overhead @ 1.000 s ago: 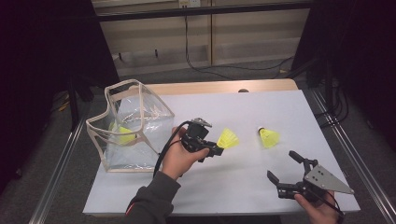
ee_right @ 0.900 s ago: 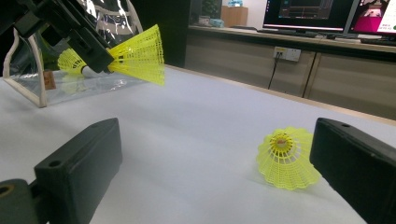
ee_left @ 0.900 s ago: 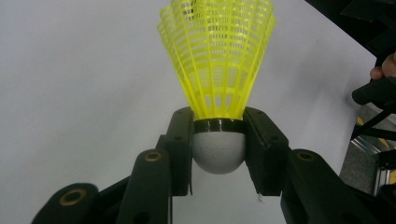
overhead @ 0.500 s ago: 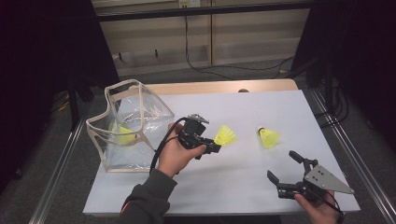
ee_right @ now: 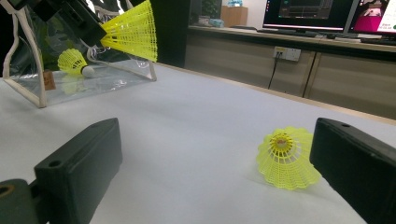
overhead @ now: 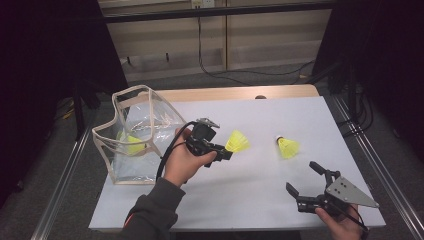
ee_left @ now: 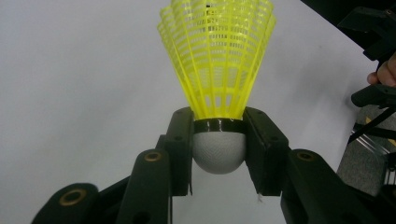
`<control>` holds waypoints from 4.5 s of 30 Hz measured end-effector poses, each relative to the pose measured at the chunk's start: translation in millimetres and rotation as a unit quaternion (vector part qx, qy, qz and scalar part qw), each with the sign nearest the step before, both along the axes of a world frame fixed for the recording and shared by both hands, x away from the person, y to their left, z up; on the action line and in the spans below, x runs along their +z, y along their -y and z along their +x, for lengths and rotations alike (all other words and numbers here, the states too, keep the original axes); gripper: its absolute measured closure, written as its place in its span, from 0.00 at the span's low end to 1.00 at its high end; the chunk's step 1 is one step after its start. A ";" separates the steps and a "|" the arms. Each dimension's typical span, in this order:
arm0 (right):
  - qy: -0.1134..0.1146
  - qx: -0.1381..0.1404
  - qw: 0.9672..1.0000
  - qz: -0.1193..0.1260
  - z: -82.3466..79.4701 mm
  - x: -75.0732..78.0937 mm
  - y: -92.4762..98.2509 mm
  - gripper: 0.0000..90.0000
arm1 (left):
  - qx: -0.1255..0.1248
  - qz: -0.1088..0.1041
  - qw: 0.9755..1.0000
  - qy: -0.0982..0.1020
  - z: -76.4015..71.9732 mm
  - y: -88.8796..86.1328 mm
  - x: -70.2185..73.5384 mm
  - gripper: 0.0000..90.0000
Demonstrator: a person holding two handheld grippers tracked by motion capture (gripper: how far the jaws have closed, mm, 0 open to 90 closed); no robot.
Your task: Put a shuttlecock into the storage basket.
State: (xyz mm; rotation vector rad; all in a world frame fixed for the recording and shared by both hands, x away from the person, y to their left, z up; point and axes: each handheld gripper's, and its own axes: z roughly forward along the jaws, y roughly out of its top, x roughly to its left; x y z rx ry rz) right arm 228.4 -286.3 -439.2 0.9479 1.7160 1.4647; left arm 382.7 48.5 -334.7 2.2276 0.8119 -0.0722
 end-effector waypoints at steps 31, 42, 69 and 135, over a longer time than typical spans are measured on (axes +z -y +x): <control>0.001 -0.001 1.000 -0.001 0.0 0.2 0.1 0.02 | 0.008 0.005 1.000 0.004 2.7 -13.4 20.1 0.72; 0.001 -0.001 1.000 -0.001 -0.1 0.3 0.0 0.02 | 0.012 0.002 1.000 0.004 4.1 -18.5 26.4 0.72; 0.002 -0.001 1.000 -0.002 -0.1 0.5 0.4 0.02 | 0.019 0.005 1.000 0.005 7.7 -28.4 42.9 0.72; 0.001 -0.001 1.000 -0.001 0.0 0.3 0.1 0.02 | 0.038 0.005 0.999 0.017 16.4 -51.9 73.8 0.72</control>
